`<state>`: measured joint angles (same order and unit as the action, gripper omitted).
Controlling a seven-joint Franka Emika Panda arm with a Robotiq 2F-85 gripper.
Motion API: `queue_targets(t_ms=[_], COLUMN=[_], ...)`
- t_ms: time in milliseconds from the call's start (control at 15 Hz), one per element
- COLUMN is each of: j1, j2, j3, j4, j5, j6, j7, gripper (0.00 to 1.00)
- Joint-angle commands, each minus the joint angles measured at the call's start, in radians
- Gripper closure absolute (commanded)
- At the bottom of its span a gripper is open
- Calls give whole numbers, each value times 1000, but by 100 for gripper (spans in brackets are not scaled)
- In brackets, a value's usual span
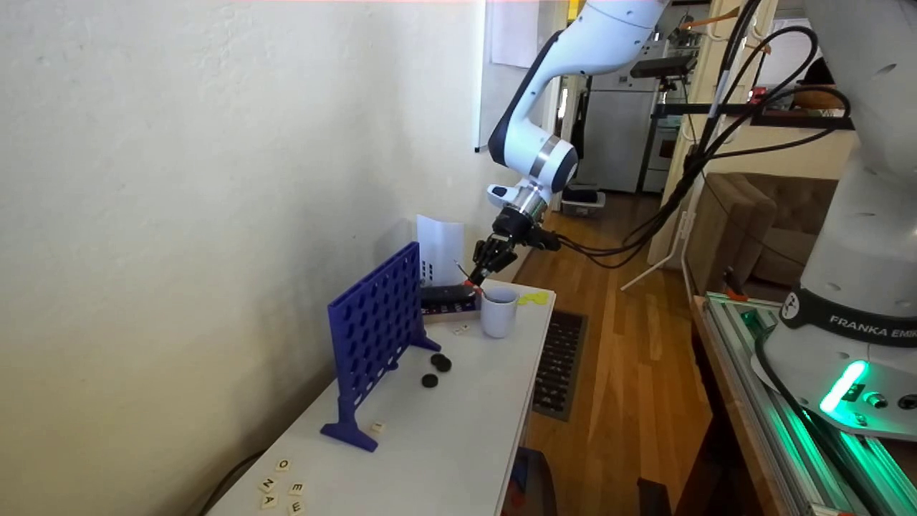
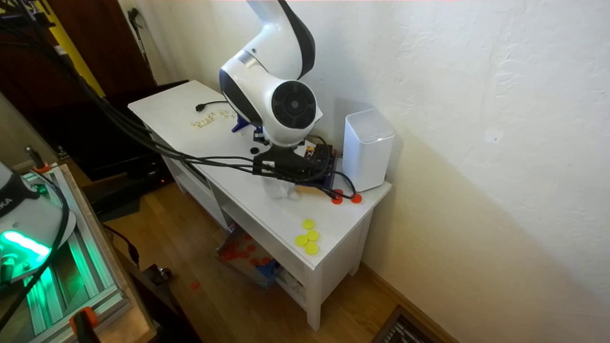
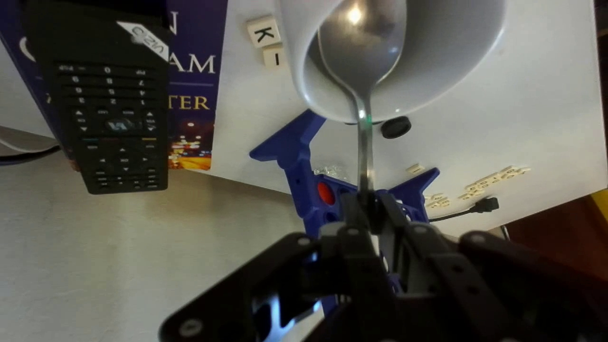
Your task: Put the silver spoon in the white mug.
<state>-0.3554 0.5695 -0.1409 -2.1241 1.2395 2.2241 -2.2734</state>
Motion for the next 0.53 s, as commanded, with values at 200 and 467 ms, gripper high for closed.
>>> queue_targets(t_ms=[200, 467], j1=[-20, -29], j2=[55, 94], j3=[-24, -26], j4=[46, 68], j5=[30, 25], j6=[-62, -81], j7=[-8, -13], gripper=[97, 97])
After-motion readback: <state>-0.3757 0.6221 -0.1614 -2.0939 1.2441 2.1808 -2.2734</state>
